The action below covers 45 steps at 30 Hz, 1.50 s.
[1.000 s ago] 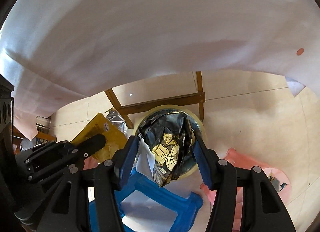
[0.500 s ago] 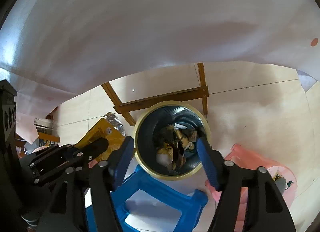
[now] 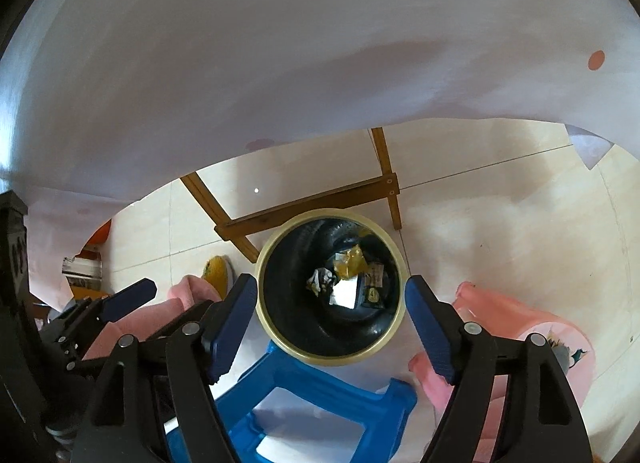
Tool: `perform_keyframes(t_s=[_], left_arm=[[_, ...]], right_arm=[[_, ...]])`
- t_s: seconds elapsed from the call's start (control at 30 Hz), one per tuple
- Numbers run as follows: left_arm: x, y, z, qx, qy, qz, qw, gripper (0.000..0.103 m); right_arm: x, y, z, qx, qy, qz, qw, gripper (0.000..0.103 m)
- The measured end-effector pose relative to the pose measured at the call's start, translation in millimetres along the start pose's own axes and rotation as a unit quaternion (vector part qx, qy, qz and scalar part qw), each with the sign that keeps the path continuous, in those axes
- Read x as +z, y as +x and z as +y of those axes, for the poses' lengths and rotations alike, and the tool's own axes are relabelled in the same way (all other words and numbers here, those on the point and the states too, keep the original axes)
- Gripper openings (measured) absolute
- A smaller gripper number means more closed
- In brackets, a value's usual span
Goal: Collect trash
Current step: 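Raise both tools from the bin back toward the table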
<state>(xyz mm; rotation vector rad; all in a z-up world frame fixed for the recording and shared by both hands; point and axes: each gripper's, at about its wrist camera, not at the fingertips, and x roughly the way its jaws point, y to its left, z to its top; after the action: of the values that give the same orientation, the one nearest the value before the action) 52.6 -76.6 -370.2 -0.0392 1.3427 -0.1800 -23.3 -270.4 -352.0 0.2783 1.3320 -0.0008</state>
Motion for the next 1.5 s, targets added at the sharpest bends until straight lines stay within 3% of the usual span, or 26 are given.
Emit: perform_keyframes(t_s=[0.5, 0.9, 1.03, 1.2, 1.33, 1.5], left_arm=[[-7, -15, -8, -0.017, 0.017, 0.004, 0.9997, 0.076], [-23, -69, -18, -0.034, 0.104, 0.011, 0.9940, 0.076], [-28, -103, -20, -0.045, 0.138, -0.007, 0.9894, 0.076], [-23, -155, -15, -0.041, 0.171, -0.071, 0.9819, 0.076], [-13, -197, -4, -0.045, 0.176, -0.114, 0.9768, 0.076], [6, -238, 16, -0.046, 0.164, -0.139, 0.9755, 0.076]], right_arm=[[-1, -6, -1, -0.022, -0.007, -0.006, 1.000, 0.078], [-12, -46, 27, -0.054, -0.058, 0.003, 0.997, 0.078], [-15, -76, 43, -0.044, -0.070, -0.003, 0.997, 0.078], [-22, -120, 72, -0.040, -0.106, -0.017, 0.993, 0.078], [-24, -148, 85, -0.022, -0.110, -0.024, 0.993, 0.078], [-11, -189, 96, 0.018, -0.086, -0.047, 0.995, 0.078]])
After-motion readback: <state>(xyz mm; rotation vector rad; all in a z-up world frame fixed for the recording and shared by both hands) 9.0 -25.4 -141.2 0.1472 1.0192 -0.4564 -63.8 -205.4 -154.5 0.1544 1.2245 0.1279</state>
